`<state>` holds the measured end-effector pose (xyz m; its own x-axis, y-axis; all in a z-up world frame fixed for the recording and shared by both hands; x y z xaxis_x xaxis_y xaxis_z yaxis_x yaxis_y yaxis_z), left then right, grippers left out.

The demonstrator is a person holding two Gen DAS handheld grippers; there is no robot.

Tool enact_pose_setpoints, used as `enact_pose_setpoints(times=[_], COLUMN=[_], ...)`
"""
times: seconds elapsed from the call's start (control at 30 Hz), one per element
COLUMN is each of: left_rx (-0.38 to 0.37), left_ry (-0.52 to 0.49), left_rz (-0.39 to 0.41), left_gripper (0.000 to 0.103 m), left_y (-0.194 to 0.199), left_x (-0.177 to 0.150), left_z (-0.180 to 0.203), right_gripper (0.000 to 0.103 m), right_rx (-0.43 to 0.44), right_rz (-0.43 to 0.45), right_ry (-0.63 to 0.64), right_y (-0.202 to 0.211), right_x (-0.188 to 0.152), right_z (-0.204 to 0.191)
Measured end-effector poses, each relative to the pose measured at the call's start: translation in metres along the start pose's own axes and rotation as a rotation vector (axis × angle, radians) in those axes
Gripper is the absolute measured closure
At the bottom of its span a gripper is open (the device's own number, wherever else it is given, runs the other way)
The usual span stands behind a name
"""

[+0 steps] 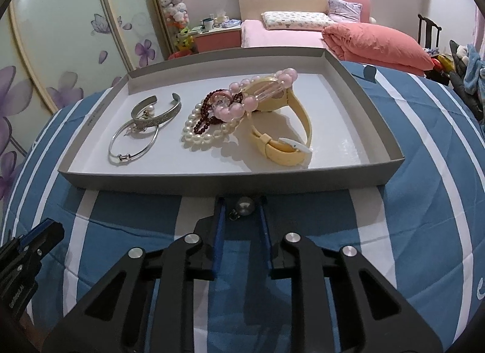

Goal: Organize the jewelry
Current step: 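Grasp the silver ring with the left tool while the right tool grasps the loose pearl, then carry the ring into the tray with the left tool while the right tool carries the pearl there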

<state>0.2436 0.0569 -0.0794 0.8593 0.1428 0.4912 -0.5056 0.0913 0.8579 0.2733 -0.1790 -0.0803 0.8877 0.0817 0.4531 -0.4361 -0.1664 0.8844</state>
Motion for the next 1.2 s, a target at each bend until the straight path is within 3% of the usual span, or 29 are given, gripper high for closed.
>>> enact_pose_setpoints(times=[0.63,0.83,1.2], left_rx=[-0.011,-0.026,-0.034], left_ry=[-0.016,-0.040,-0.087], left_rz=[0.010,0.050,0.194], left_gripper=[0.081,0.081,0.081], left_y=[0.004,0.017,0.047], left_x=[-0.004,-0.005,0.000], left_z=[0.009,0.019,0.040], right_gripper=[0.087,0.088,0.088], right_rx=[0.040,0.074,0.100], right_rz=[0.029,0.125,0.366], right_ry=[-0.009,-0.028,0.007], right_y=[0.021,0.055,0.121], right_x=[-0.021,-0.029,-0.026], right_z=[0.016,0.029,0.027])
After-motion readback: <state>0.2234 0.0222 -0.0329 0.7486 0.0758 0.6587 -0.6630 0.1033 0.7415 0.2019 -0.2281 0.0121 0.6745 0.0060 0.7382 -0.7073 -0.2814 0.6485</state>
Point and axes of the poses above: each gripper's, at about its wrist camera, not at the fingertips, and y roughly against the way its jaws point, z to its right, x to its top, the point moved 2 cm from there along -y, roughly the way its jaws point, and after that the axes turned 12 degrees about -z, right-handed, at the moved point
